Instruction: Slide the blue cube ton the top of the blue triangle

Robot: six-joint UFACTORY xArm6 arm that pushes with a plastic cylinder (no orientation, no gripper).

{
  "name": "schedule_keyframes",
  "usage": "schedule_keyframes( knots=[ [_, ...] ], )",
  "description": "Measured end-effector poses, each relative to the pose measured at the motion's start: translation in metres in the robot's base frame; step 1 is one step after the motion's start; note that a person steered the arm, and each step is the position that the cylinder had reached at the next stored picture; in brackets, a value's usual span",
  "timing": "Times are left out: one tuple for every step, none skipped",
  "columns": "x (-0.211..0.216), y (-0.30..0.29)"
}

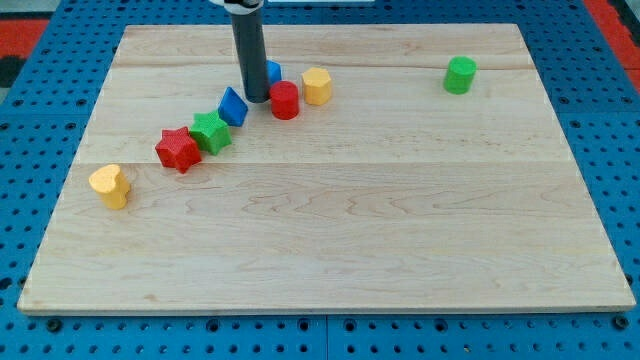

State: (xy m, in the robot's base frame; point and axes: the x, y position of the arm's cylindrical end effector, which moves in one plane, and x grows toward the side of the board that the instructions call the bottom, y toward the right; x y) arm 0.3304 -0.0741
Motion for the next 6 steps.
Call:
schedule_keyframes(
  knots=[
    [-0.001,0.021],
    [-0.002,0.036],
    [-0.014,0.030],
    [-0.011,0.010],
    [-0.029,-0.034],
    [-0.036,-0.075]
  ],
)
